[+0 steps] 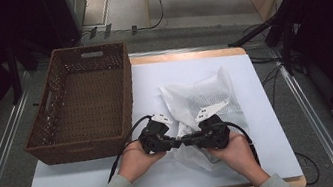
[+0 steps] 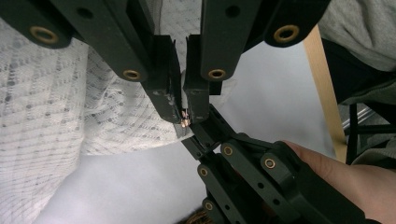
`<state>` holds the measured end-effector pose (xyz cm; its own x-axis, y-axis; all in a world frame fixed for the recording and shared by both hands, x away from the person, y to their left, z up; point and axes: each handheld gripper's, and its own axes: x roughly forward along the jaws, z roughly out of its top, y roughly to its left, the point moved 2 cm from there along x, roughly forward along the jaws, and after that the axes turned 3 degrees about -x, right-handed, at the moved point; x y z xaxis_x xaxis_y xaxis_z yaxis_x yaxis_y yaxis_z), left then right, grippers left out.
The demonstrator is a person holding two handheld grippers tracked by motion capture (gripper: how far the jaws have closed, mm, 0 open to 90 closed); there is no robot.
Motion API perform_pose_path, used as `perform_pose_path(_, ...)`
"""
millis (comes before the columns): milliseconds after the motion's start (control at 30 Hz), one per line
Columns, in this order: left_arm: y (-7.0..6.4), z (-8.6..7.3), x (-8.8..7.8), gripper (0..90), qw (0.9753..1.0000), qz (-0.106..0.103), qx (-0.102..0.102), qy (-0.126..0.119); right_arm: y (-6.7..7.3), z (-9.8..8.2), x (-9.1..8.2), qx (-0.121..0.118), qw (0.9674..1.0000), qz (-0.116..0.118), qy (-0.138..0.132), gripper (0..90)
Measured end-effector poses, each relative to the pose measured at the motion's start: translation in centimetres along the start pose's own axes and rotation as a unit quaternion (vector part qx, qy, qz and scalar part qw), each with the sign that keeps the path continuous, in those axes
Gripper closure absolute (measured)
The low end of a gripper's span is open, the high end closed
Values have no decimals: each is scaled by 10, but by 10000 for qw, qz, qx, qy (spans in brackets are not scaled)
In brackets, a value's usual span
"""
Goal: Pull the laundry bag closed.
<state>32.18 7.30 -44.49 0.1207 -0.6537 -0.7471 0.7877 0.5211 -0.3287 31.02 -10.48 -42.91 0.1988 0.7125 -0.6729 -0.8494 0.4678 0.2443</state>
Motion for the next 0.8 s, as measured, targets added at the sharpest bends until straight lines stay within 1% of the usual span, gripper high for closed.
perform_pose_path(67,0,0,0,877,10000,48,8,-5,0,-1,-1,-23,10000,34,-8,833)
perform_pose_path(133,1,0,-1,877,10000,73,-12,-20,0,-2,-1,-42,10000,12,-26,810)
perform_pose_path(333,2,0,-4,877,9999,107,-56,-112,-1,-5,-4,5,10000,51,9,795)
perform_pose_path(467,3,0,-7,877,9998,117,-27,-130,-2,-7,-3,27,10000,69,51,795)
perform_pose_path(533,2,0,-7,877,9998,157,-15,-114,-1,-7,-2,23,9999,85,71,795)
perform_pose_path(800,-2,0,-3,876,9998,171,38,-122,-1,-6,0,110,9998,170,83,819)
